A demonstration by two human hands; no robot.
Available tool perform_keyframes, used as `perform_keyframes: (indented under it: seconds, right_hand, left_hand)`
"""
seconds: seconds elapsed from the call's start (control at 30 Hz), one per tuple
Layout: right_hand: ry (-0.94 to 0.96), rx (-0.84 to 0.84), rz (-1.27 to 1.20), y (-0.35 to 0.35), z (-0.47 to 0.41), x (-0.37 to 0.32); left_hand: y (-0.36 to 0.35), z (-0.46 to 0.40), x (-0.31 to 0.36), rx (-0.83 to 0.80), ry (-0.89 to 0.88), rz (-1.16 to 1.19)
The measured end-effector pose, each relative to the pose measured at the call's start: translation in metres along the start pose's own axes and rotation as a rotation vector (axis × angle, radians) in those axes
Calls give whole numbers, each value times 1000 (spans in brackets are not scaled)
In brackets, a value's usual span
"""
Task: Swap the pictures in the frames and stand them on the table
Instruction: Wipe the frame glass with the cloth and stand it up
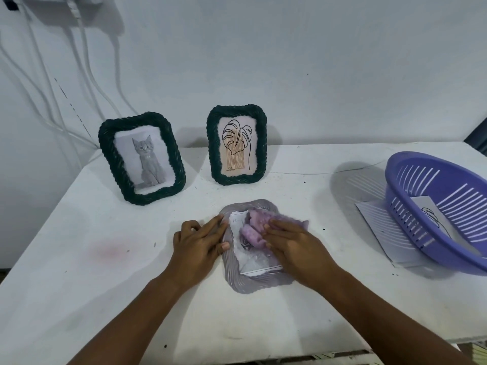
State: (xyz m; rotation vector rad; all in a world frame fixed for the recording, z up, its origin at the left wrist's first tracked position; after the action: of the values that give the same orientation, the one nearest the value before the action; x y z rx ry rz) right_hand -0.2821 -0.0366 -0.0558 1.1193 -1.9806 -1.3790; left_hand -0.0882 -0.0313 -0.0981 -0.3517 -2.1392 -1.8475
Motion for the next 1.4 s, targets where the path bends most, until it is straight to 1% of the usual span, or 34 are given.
perform_keyframes:
  seconds: [0.1,0.23,0.33,0.43,0.5,0.57,0.6,0.63,0.67,0.77,0.8,0.87,0.93,1.0,1.03,1.1,1.17,1.2,1.27,1.33,1.4]
  right_hand:
    - [-120,3,-4,-16,-25,16]
    - [-199,5,-63,-19,-52,11]
    - [-157,24,-79,-16,-48,-2]
    - [-94,11,-202,-12,-32,-20]
    - [-109,-21,-294,-1,-18,-29]
    - [-254,-81,-462,7,-3,-27]
    - [-361,-89,-572,11,4,-22]
    - [-482,-54,-707,13,10,-14]
    - [-601,26,-868,18,14,-7]
    - [-924,336,-1386,25,24,16]
    - [-975,403,-1539,26,24,20]
    - [-1005,508,-1783,31,20,23]
    - [-1029,600,-1969,31,15,22]
    - [-1036,682,-2113,28,8,18]
    - [-1036,710,-2164,27,5,16]
    - [-1013,722,-2259,26,-5,8]
    - [-975,690,-2315,24,-12,1]
    - [-952,661,-2315,23,-15,-2]
    - [-887,603,-2260,22,-18,-7]
    - [-855,586,-2150,20,-19,-6]
    - [-844,604,-1988,18,-16,-2]
  left_hand:
    - [1,0,1,-3,-1,14]
    - [2,1,2,-13,5,12]
    - [3,1,2,0,2,25]
    - [2,2,3,-14,13,20]
    - [2,2,3,-14,18,14]
    - [2,2,3,-37,25,-3]
    - [2,1,3,-51,29,-10]
    - [2,1,2,-61,35,-11]
    - [2,1,2,-67,44,-9]
    - [3,0,0,-112,69,-30]
    - [2,-1,0,-142,76,-35]
    - [4,-4,2,-197,85,2]
    - [14,-5,11,-182,82,157]
    - [33,-3,26,-133,102,460]
    - [41,-1,35,-149,150,635]
    - [46,3,54,-280,258,975]
    - [45,5,70,-396,284,1214]
    - [47,6,75,-426,279,1289]
    - [51,5,80,-437,281,1361]
    - [52,4,79,-436,295,1380]
    - [52,4,76,-419,312,1385]
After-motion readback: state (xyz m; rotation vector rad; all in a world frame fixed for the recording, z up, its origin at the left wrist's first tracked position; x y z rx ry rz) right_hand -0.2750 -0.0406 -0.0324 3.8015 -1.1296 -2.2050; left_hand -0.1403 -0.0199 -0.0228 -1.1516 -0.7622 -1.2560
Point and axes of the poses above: each hand's wrist, its own z-axis away from the middle knuckle, its own y-axis out of the back of the hand, x = y × z, the point moved 7 cm from there along -z, towards the middle knuckle, and after that the axes turned 9 degrees about y, right-handed, at the moved point
